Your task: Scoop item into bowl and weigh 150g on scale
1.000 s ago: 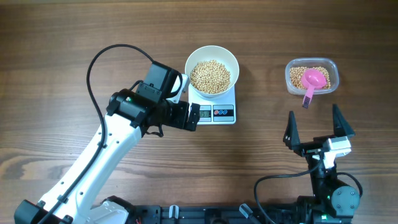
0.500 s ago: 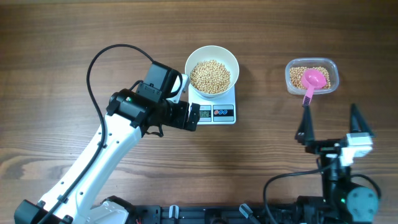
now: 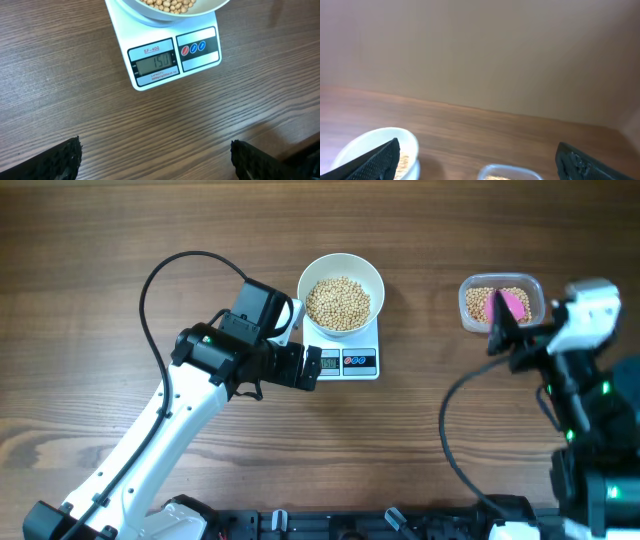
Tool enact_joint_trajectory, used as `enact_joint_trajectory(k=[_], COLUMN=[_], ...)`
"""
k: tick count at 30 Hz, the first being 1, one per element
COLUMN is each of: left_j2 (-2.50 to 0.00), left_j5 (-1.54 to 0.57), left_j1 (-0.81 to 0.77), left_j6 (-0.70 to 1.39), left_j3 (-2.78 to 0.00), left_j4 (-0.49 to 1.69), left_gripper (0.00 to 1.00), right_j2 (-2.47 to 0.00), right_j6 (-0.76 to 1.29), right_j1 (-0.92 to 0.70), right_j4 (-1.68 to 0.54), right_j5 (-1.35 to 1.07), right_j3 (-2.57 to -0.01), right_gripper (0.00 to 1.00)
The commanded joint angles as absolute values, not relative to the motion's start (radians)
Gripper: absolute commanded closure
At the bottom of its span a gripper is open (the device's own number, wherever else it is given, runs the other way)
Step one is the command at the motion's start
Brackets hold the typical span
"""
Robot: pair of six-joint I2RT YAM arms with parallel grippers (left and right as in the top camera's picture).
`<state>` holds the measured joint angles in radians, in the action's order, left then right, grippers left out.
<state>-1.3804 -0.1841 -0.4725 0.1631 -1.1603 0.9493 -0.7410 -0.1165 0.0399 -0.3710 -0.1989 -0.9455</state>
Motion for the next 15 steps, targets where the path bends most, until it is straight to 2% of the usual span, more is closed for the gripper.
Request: enact_joint_trajectory(k=[1, 6, 15], left_j2=[-1.384, -1.384, -1.384], left_j5=[-0.196, -0.196, -0.196], left_j1=[-0.475, -0.475, -0.475], left_j6=[0.165, 0.166, 0.165], left_j3=[-1.158, -1.158, -1.158], left_j4=[0.95, 0.95, 0.95], left_gripper=[0.0, 0.0, 0.0], right_j2=[-0.82, -0.959, -1.066], right_j6=[-0.001, 0.089, 0.048], right_j1=[0.036, 0.037, 0.037], right_j4=[-0.384, -0.363, -0.351], right_j5=[-0.426, -0.429, -0.283], right_j3=[-0.969, -0.977, -1.07], right_gripper=[0.0, 0.0, 0.0])
